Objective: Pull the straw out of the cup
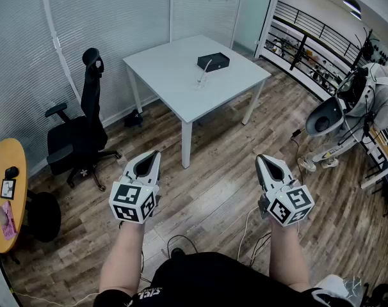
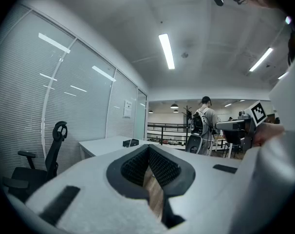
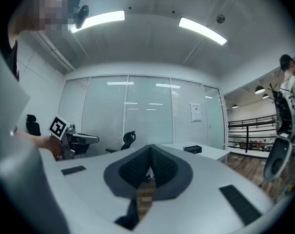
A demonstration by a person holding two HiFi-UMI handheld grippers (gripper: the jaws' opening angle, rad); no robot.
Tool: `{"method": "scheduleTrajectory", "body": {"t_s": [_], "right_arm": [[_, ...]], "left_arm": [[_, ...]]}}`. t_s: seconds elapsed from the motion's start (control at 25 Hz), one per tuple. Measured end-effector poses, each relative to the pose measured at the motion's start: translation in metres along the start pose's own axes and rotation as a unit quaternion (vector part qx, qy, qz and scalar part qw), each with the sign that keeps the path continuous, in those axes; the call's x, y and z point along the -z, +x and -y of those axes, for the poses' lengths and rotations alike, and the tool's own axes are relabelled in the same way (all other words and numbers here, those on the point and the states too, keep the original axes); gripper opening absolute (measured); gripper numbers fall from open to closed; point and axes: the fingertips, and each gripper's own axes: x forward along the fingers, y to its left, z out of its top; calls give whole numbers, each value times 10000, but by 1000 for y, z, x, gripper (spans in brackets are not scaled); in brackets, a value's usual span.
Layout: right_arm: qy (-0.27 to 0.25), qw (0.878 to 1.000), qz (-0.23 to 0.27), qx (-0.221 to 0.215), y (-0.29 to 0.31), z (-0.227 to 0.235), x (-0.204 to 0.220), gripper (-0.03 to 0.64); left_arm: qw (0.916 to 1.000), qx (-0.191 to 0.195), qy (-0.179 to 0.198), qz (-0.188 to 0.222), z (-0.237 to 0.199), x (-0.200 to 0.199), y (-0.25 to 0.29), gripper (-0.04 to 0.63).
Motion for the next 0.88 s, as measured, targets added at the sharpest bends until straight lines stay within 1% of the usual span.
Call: {"method": "scheduleTrajectory", "body": {"t_s": [0.24,0.44,0.6,0.76,0.88], "right_arm": [[-23,10000,58,-15,11,-40,0,2],[42,9999,-32,-117,26,-63,7,3],[191,9995,-35,-257,36,-71,11,5],[156,9994,-146,-274,51,-69,24,6],[250,9988,-184,-369,66,-65,31,6]], "left_arm": [[10000,-7,23,-61,-30,8,-30,9],[9998,-13,-35,-178,-48,17,-43,9],[9997,-30,-30,-233,-53,18,-45,9],[9995,-46,12,-317,-59,21,-41,9],[9992,-99,3,-376,-67,24,-34,9]]}}
